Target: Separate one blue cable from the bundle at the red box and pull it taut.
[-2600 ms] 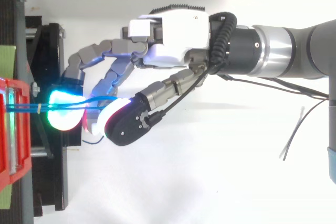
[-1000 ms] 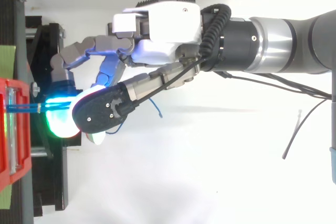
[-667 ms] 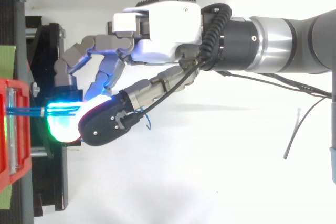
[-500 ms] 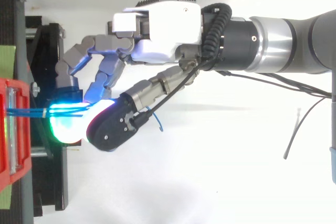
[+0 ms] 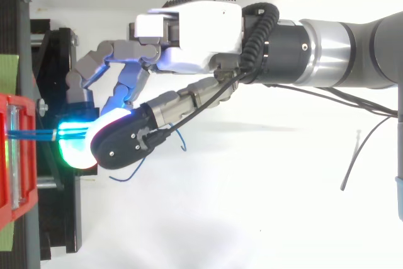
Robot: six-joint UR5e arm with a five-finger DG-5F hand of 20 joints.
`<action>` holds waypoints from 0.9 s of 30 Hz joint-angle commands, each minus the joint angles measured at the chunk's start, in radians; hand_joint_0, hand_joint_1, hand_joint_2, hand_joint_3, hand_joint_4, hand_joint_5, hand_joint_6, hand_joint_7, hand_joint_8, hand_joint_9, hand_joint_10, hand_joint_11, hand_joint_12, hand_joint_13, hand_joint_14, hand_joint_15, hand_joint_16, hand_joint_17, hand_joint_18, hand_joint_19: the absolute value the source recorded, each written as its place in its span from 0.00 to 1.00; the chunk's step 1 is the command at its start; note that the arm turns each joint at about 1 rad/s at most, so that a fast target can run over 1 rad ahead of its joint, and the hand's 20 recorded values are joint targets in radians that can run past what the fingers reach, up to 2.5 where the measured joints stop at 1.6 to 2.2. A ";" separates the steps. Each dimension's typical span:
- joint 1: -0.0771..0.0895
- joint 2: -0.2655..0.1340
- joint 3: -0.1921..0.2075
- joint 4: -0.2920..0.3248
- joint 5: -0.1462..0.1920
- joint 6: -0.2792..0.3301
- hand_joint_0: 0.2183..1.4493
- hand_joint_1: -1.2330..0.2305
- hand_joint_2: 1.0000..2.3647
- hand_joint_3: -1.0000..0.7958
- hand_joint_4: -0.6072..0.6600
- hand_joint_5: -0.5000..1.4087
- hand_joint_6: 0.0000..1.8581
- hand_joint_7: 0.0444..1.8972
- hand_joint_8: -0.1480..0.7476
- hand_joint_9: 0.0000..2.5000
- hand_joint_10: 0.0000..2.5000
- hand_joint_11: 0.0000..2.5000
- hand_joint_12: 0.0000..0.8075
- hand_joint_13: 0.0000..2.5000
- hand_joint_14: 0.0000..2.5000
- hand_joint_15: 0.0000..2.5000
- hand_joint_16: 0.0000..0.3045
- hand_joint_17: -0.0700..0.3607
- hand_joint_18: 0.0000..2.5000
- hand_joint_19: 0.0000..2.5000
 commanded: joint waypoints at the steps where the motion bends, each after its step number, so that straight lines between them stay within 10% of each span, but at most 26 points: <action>1: 0.000 0.000 0.000 0.000 0.012 -0.028 0.35 0.37 0.01 0.48 0.65 0.16 0.47 0.44 0.63 0.41 0.01 0.36 0.56 0.43 0.01 0.24 0.18 0.45 0.39 0.28; 15: -0.002 0.000 0.000 0.000 0.019 -0.074 0.39 0.30 0.00 0.28 0.70 0.15 0.51 0.42 0.63 0.41 0.01 0.42 0.54 0.42 0.01 0.25 0.16 0.42 0.38 0.27; 27: -0.002 0.000 0.000 0.002 0.018 -0.074 0.33 0.51 0.00 0.28 0.67 0.18 0.50 0.47 0.64 0.48 0.01 0.43 0.55 0.45 0.01 0.26 0.17 0.43 0.41 0.28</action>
